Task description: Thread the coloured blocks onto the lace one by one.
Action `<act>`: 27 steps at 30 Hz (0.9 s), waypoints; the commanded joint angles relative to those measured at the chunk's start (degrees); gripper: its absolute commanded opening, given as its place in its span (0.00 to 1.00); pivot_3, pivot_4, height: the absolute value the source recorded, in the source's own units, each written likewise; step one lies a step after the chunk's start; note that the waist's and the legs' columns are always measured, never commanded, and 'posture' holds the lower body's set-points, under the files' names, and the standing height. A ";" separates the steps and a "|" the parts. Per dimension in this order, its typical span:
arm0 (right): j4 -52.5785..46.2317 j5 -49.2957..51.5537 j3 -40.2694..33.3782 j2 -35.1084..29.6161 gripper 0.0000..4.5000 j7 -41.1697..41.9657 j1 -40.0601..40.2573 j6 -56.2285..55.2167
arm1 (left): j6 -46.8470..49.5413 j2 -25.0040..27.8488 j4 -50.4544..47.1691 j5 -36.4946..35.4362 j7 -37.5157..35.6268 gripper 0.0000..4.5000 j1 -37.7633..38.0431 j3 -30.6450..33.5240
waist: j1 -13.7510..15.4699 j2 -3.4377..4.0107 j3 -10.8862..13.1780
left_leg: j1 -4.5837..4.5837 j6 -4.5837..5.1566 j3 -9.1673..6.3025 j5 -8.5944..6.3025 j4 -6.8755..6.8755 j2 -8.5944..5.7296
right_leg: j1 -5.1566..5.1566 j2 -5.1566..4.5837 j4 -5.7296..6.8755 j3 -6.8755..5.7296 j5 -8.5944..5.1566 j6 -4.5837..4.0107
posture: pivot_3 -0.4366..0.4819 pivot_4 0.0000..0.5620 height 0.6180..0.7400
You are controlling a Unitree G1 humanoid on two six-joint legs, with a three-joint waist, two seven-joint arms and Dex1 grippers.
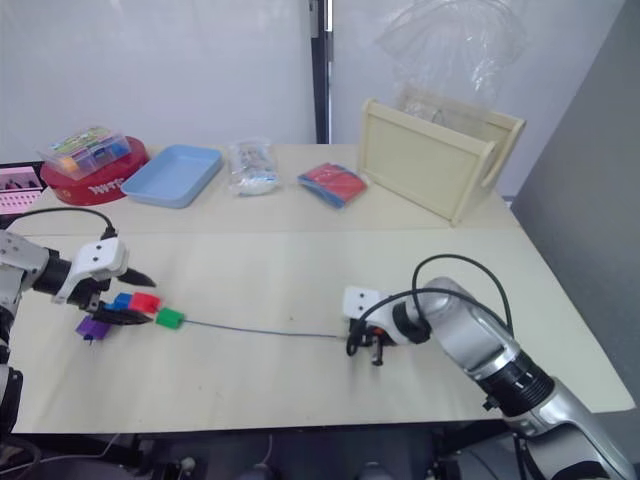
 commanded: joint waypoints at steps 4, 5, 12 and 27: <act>-3.20 0.52 -1.55 -0.08 0.00 -1.53 1.46 2.90 | 4.61 0.86 -5.19 -1.03 -0.32 1.00 -6.21 -11.26 | -0.12 0.00 0.00 | 0.00 0.00 0.00 0.00 0.00 0.00 | 0.00 0.01 0.01 0.00 0.00 0.01 | 0.48 0.27 1.00; -3.58 0.63 -1.64 0.03 0.00 -1.84 1.69 3.33 | 7.32 0.75 -8.11 -3.82 -0.32 1.00 -6.47 -13.69 | -0.13 -0.01 0.00 | -0.01 0.00 -0.01 0.00 0.00 0.00 | 0.00 0.00 0.02 0.01 0.00 0.01 | 0.48 0.27 1.00; -5.10 1.07 -1.81 0.70 0.00 -3.34 2.00 5.19 | 4.17 2.49 -15.83 -2.84 -0.32 1.00 -5.50 -23.52 | -0.31 -0.05 0.03 | -0.04 0.00 -0.03 0.00 0.00 0.03 | -0.07 0.06 0.04 0.03 0.00 0.00 | 0.48 0.27 1.00; -4.40 1.15 -1.65 0.19 0.00 -3.08 1.31 4.89 | -0.55 -0.59 -23.43 9.03 0.67 0.67 1.43 -17.69 | -0.18 -0.06 0.04 | -0.08 -0.01 -0.03 0.01 0.02 0.02 | -0.06 0.03 0.03 0.02 0.00 0.00 | 0.48 0.27 1.00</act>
